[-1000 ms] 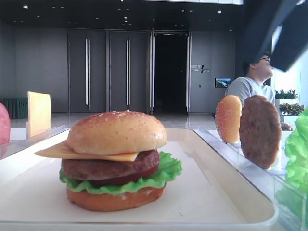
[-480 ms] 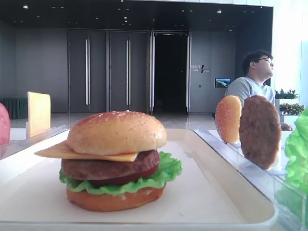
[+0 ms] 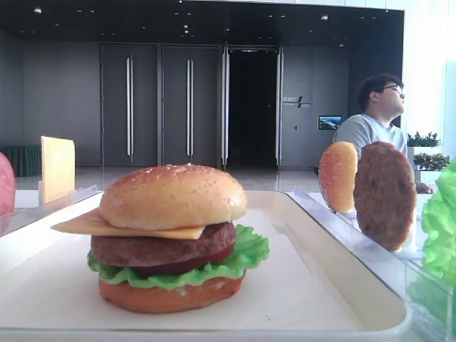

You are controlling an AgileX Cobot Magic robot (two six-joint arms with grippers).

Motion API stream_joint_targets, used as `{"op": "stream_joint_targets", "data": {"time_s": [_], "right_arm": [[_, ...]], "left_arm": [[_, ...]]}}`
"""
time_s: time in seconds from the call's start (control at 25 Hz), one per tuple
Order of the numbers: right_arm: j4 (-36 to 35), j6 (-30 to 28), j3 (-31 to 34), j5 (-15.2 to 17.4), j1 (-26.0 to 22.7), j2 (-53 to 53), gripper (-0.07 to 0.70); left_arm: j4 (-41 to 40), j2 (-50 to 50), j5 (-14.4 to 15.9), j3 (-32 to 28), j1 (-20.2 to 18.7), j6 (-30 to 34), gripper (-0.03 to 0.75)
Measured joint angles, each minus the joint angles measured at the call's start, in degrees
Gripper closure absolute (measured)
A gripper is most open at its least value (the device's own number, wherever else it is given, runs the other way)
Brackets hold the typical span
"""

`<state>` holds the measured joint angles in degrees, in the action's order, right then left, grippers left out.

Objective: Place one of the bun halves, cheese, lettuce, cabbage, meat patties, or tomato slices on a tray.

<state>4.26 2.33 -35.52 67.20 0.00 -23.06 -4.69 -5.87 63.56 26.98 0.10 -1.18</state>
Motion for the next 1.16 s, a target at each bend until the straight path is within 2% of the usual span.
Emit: {"op": "stream_joint_targets", "data": {"time_s": [0.12, 0.32, 0.52, 1.16], "right_arm": [[-1.35, 0.02, 4.64, 0.12, 0.00, 8.88, 0.241], [-2.26, -0.13, 5.65, -0.93, 0.00, 22.54, 0.244], [-4.26, -0.84, 6.36, -1.69, 0.03, 23.54, 0.244], [-4.26, -1.34, 6.47, -2.08, 0.47, 23.54, 0.244]], "left_arm": [[0.00, 0.00, 0.00, 0.00, 0.00, 0.00, 0.398], [0.00, 0.00, 0.00, 0.00, 0.00, 0.00, 0.398], [0.00, 0.06, 0.00, 0.00, 0.00, 0.00, 0.398], [0.00, 0.06, 0.00, 0.00, 0.00, 0.00, 0.402]]}}
